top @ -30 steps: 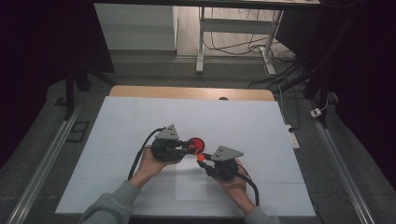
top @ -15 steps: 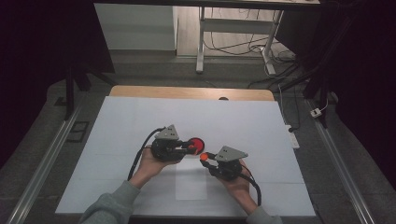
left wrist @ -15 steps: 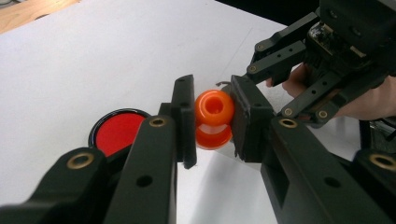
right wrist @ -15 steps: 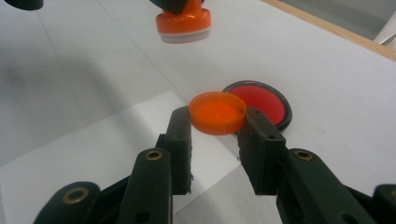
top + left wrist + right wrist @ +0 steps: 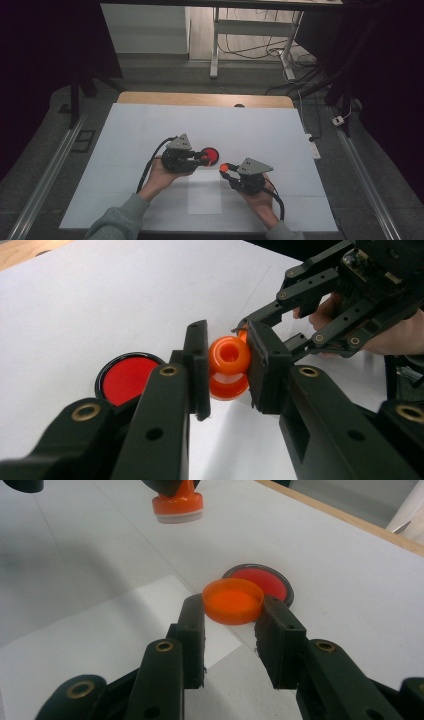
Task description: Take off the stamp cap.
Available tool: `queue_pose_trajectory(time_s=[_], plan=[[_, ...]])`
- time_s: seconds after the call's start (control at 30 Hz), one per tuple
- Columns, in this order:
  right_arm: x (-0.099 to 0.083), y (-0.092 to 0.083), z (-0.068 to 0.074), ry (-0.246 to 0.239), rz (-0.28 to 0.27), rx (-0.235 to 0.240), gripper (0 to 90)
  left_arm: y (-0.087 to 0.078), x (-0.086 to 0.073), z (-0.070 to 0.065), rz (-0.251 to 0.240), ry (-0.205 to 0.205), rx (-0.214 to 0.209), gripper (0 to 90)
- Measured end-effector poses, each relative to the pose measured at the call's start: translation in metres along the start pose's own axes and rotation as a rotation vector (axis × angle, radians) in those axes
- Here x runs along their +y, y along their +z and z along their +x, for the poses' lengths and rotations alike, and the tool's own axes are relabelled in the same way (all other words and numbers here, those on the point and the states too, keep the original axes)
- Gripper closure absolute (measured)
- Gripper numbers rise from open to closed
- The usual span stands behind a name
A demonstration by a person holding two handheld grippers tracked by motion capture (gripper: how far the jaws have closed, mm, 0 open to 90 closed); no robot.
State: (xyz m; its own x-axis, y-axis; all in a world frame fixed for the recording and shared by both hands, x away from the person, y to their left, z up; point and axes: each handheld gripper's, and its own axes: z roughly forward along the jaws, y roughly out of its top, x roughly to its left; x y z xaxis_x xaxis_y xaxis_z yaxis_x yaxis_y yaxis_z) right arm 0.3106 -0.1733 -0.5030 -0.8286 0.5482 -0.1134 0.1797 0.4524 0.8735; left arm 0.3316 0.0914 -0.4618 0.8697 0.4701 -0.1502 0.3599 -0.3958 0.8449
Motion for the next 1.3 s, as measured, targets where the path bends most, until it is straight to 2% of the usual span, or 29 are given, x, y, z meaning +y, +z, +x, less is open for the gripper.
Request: queue_pose_trajectory(time_s=[0.17, 0.7, 1.03, 1.3], plan=[[-0.003, -0.004, -0.001, -0.011, 0.001, -0.004, 64.8, -0.001, 0.0, 0.001, -0.005, -0.003, 0.006, 72.7], [-0.012, -0.015, -0.006, -0.007, 0.012, -0.021, 64.8, -0.004, -0.001, 0.003, -0.013, -0.009, 0.013, 72.7], [-0.016, -0.02, -0.008, 0.004, 0.012, -0.026, 64.8, -0.006, -0.001, 0.005, -0.019, -0.014, 0.019, 72.7], [-0.023, -0.034, -0.015, 0.026, 0.014, -0.05, 64.8, -0.008, -0.002, 0.007, -0.022, -0.017, 0.023, 72.7]])
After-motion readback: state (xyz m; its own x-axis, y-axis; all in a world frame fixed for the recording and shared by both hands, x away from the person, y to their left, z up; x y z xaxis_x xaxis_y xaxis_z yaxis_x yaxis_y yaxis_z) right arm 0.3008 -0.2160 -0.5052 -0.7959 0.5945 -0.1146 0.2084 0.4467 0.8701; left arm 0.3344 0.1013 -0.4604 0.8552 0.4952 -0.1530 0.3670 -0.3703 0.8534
